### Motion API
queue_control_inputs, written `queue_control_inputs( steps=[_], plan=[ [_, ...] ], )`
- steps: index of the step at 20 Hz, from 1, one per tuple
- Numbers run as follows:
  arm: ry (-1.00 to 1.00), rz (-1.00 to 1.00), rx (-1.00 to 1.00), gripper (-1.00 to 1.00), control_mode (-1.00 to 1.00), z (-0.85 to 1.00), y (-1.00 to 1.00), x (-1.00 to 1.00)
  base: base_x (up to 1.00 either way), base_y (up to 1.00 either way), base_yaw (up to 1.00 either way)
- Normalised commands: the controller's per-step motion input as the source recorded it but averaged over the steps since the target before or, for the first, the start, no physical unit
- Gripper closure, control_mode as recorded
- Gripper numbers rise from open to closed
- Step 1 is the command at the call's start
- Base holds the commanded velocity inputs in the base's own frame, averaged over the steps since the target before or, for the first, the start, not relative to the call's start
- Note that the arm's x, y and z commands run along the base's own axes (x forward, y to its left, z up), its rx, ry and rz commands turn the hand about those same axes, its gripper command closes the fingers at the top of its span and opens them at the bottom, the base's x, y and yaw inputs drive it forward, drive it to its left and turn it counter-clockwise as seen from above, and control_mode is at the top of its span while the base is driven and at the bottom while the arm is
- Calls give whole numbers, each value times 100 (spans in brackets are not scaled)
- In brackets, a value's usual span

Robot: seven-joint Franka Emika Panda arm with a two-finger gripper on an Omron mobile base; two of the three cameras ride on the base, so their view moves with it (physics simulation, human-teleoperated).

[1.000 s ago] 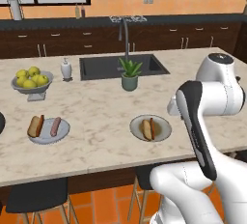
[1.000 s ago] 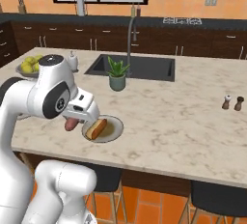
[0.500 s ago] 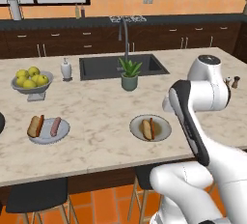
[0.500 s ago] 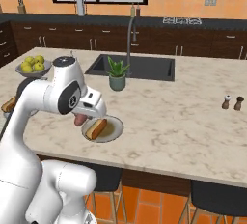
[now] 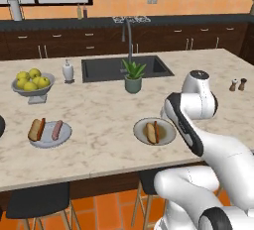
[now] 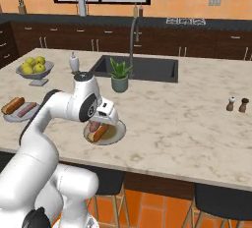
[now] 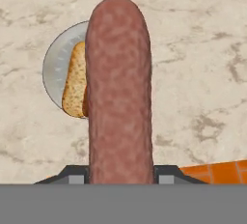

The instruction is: Place one bun and one sausage from the bowl on each plate.

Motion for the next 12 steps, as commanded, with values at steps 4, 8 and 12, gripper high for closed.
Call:
queue_control_inputs(
  steps=[4, 8, 12],
  plan=[
    [0, 0, 0, 100, -100, -60, -32, 36, 0, 0, 0],
    [0, 0, 0, 100, -100, -55, -14, 27, 0, 0, 0],
    [0, 0, 0, 100, -100, -32, 7, 44, 0, 0, 0]
  ],
)
